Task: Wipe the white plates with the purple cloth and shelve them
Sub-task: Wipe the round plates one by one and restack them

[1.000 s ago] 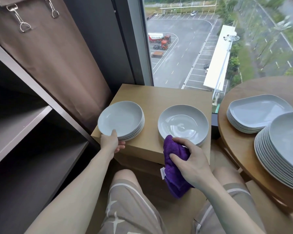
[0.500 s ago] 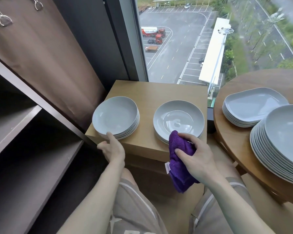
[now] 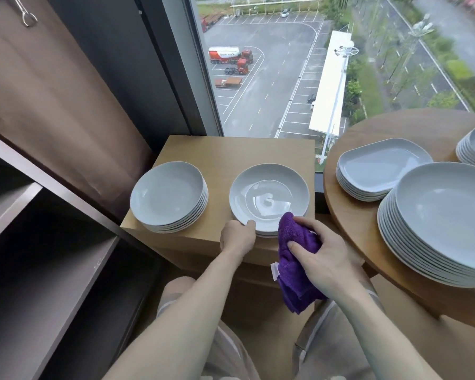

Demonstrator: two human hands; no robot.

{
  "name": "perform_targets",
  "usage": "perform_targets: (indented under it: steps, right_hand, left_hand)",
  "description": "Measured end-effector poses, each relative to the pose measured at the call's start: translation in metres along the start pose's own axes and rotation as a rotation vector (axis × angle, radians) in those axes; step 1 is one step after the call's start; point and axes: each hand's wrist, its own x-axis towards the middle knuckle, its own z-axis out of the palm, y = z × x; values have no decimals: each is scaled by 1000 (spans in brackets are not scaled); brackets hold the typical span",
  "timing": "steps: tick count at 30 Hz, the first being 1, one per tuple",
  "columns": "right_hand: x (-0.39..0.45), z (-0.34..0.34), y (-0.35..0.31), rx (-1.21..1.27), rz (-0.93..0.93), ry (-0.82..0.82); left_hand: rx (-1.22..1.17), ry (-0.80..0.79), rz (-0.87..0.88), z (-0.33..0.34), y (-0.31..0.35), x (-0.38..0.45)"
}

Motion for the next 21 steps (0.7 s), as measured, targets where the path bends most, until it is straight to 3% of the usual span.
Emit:
perform_targets:
  steps: [12,21]
  right_hand:
    - [-1,-6,-4,38,21,-21]
    - [-8,-15,-9,50,20,-7]
  left_hand:
    - [-120,-29,-103,-10,18,-8]
    - [-391,13,-157,-11,20,-14]
